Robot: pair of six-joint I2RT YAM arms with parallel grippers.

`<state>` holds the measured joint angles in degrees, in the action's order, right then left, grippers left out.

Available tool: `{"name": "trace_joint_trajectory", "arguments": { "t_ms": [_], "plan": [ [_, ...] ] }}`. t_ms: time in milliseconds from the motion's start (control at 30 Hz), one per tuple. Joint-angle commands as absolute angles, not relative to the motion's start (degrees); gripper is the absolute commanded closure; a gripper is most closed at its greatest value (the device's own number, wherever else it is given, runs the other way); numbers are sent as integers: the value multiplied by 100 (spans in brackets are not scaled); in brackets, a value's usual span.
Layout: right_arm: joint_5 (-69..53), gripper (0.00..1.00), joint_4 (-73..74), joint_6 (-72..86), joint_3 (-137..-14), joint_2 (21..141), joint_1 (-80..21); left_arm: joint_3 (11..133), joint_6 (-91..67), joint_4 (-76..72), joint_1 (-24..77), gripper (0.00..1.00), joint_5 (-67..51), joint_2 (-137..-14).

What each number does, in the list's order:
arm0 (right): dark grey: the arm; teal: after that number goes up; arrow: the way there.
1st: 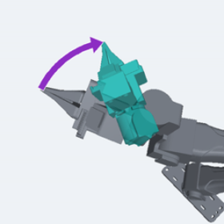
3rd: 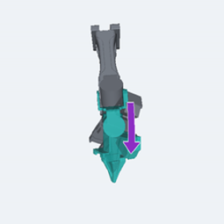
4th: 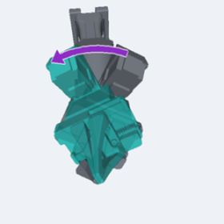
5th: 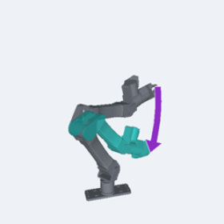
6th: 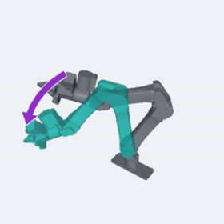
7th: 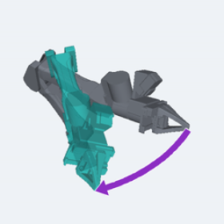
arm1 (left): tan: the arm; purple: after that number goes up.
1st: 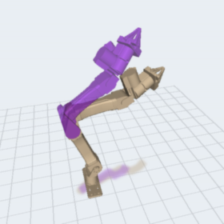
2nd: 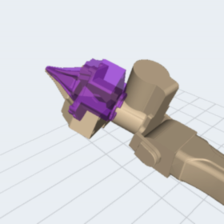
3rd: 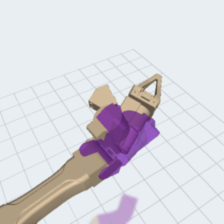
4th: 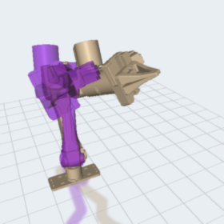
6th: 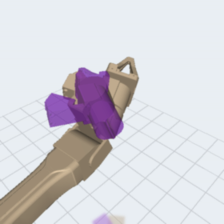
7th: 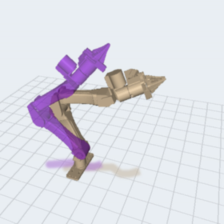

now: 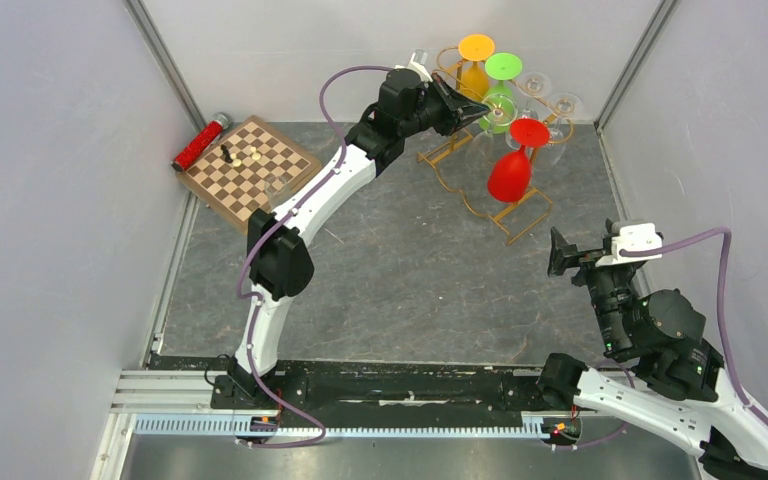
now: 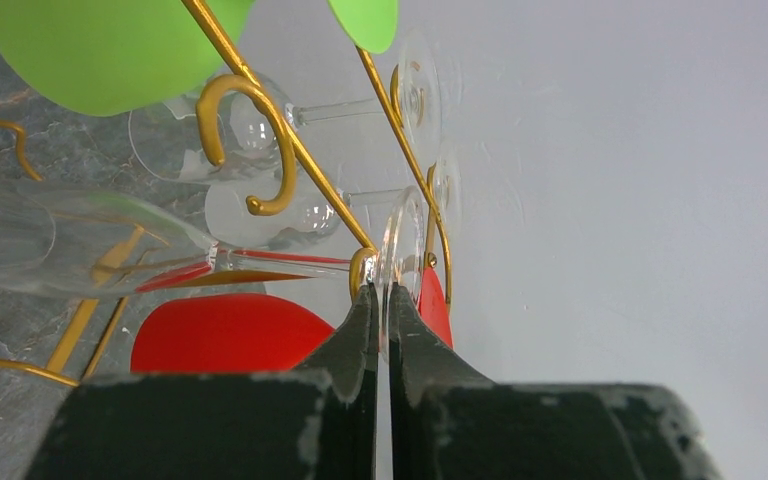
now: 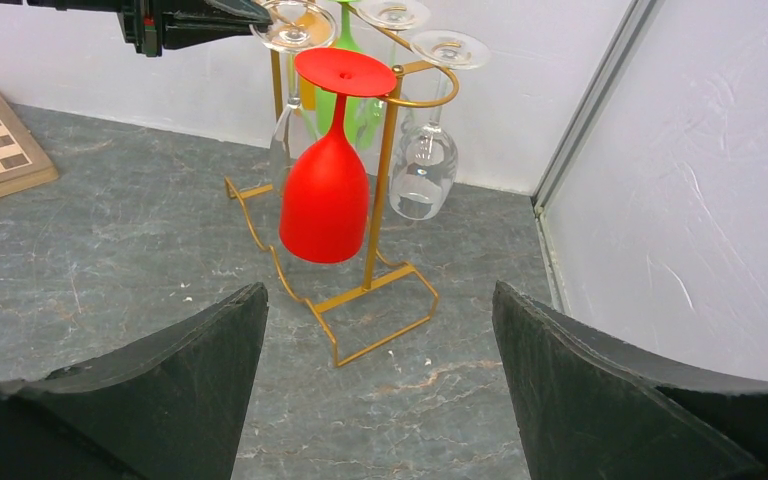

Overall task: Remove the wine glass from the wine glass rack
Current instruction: Pick up the wine glass from the wine rack.

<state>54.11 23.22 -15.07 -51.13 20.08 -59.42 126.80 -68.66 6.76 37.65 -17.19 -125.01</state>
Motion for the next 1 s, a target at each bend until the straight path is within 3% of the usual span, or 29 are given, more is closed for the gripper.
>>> {"name": "trace_joint_trajectory", "arguments": {
  "t_ms": [0, 967],
  "plan": [
    [5484, 14, 2162, -1530, -5098, 1947, -5964, 12893, -7119, 365, 3711, 98, -1959, -12397],
    [5340, 15, 2232, -1073, -5141, 2066, -5956, 11798, -7224, -137, 3608, 98, -2145, -11450]
  ]
}}
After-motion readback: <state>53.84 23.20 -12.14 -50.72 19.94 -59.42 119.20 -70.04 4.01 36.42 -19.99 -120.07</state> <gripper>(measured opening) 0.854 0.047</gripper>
